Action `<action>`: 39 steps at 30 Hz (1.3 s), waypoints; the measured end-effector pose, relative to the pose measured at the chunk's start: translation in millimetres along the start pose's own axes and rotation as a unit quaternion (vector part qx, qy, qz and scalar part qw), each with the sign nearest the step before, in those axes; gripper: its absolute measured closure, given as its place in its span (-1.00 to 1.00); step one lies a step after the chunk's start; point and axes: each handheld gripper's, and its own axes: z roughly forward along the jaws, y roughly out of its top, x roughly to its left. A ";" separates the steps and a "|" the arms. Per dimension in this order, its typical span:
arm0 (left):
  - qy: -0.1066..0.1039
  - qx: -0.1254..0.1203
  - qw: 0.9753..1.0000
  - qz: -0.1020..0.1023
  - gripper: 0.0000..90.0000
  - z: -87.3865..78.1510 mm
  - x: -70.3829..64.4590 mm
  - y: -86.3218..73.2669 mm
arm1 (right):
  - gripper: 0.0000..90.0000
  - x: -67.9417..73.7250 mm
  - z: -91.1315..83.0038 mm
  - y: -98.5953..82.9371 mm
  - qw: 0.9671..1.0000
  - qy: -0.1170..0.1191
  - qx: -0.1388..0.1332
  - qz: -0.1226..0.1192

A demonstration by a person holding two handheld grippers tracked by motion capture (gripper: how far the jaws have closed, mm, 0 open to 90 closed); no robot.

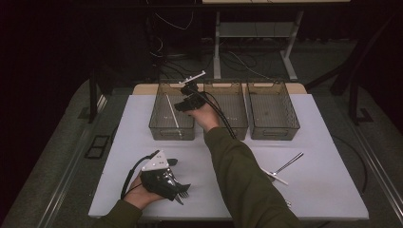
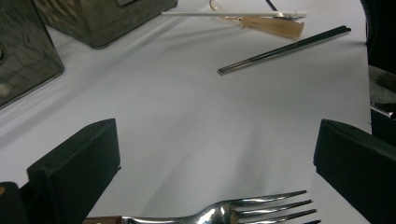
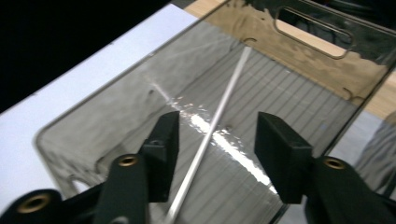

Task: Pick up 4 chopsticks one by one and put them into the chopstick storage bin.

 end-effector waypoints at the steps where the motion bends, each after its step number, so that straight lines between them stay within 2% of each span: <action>1: 0.000 0.000 1.000 0.000 -1.00 0.0 0.1 0.0 | 0.06 0.0 -0.8 -0.4 1.000 0.003 -0.001 -0.002; 7: 0.000 0.001 1.000 0.003 -1.00 -0.8 0.2 -0.1 | -0.03 -2.7 -12.7 -4.6 1.000 0.021 -0.011 -0.018; 11: 0.000 0.002 1.000 -0.001 -1.00 -0.1 -0.6 -0.3 | -0.12 -8.9 -26.4 -7.8 0.999 0.035 -0.028 -0.019; 15: 0.002 0.002 1.000 -0.002 -1.00 0.1 -1.4 -0.5 | -0.19 -12.3 -38.9 -12.3 0.998 0.043 -0.031 -0.028; 18: 0.000 0.001 1.000 -0.001 -1.00 0.7 -2.0 -0.5 | -0.24 -15.6 -48.0 -16.9 0.998 0.042 -0.038 -0.031; 19: 0.001 0.003 1.000 -0.002 -1.00 0.9 -2.1 -0.5 | -0.27 -19.0 -55.7 -20.8 0.998 0.041 -0.039 -0.032; 22: 0.001 0.004 1.000 -0.001 -1.00 1.0 -2.2 -0.2 | -0.30 -22.3 -62.0 -23.2 0.998 0.040 -0.040 -0.035; 27: 0.003 0.005 1.000 -0.003 -1.00 0.9 -2.2 -0.2 | -0.34 -30.7 -84.4 -32.3 0.997 0.042 -0.049 -0.036; 32: 0.003 0.005 1.000 -0.002 -1.00 1.3 -2.3 -0.4 | -0.35 -37.8 -96.7 -40.5 0.997 0.043 -0.058 -0.029; 35: 0.003 0.001 1.000 0.000 -1.00 0.9 -2.4 -0.4 | -0.35 -41.4 -105.2 -47.2 0.997 0.035 -0.060 -0.032; 39: 0.003 0.005 1.000 0.000 -1.00 0.8 -2.2 -0.3 | -0.36 -46.7 -119.7 -56.4 0.996 0.043 -0.069 -0.030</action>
